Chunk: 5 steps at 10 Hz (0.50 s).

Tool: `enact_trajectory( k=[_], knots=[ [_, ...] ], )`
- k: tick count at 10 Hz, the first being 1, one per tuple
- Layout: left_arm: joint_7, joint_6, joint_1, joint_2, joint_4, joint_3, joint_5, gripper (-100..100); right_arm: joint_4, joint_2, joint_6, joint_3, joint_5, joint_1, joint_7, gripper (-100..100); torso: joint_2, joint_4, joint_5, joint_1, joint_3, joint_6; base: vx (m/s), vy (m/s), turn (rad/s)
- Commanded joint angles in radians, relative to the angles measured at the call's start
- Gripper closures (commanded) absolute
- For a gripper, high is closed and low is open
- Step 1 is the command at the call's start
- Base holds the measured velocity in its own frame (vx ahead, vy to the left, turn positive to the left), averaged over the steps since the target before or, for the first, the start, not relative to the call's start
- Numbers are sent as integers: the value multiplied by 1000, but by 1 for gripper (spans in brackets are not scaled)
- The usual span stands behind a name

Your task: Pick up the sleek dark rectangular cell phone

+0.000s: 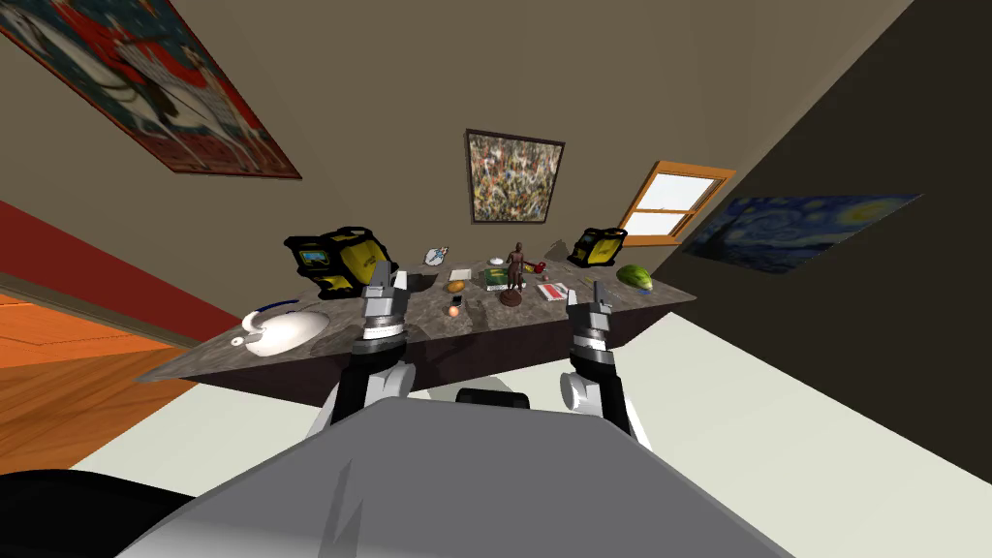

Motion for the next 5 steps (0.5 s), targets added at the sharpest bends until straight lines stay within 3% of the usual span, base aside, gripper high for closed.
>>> enact_trajectory(
  k=[1,5],
  knots=[
    [-1,5,13,49,12,0,-11,-100,0,0,0,0,0,0,0,0,0,0,0,0,0,0,-62,16,-31],
    [-4,24,67,163,59,3,-57,-100,0,0,0,0,0,0,0,0,9,2,1,3,6,0,-144,41,-57]
  ],
)
